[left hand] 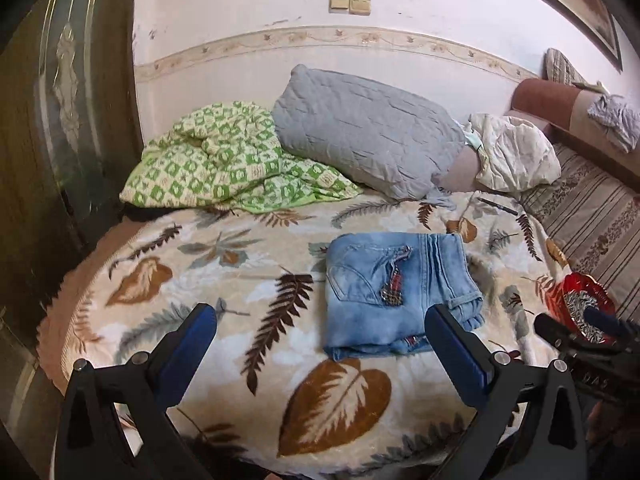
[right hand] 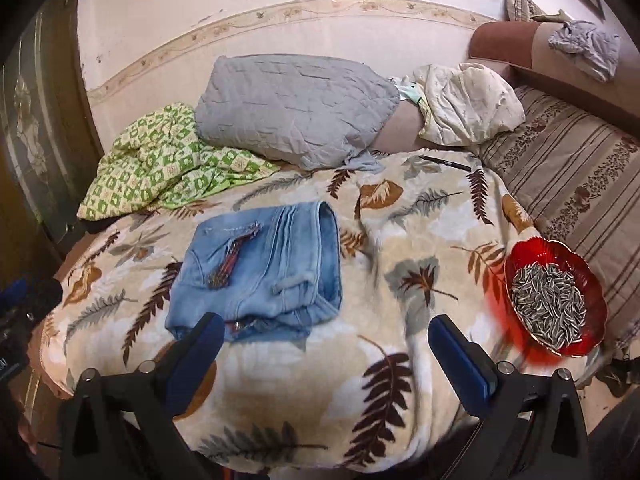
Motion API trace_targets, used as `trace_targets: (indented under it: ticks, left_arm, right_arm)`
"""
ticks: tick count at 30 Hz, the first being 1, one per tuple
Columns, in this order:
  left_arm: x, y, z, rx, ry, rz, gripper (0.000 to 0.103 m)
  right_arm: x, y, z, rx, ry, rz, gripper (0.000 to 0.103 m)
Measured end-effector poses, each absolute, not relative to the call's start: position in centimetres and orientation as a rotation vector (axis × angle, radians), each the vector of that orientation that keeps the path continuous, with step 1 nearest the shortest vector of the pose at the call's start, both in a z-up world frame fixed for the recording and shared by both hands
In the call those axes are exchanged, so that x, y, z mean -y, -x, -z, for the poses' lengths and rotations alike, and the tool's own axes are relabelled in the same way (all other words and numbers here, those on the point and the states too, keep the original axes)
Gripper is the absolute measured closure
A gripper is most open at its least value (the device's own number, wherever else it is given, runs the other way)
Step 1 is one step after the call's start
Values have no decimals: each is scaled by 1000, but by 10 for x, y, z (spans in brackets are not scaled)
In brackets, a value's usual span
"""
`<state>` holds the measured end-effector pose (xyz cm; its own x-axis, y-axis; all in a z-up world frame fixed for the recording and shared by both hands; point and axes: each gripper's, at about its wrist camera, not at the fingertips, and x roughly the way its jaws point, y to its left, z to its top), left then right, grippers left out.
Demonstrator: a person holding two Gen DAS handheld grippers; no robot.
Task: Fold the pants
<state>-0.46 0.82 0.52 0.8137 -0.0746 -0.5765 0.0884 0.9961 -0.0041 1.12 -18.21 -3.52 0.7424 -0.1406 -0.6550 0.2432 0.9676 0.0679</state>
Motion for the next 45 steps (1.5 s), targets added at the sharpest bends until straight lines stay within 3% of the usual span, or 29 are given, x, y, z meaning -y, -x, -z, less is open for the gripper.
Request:
trace_targets:
  ticks: [45]
  left_arm:
    - [-5,-4,15,-691,-37,108,0]
  right_arm:
    - [179,-13,45,-729,-134,211,0]
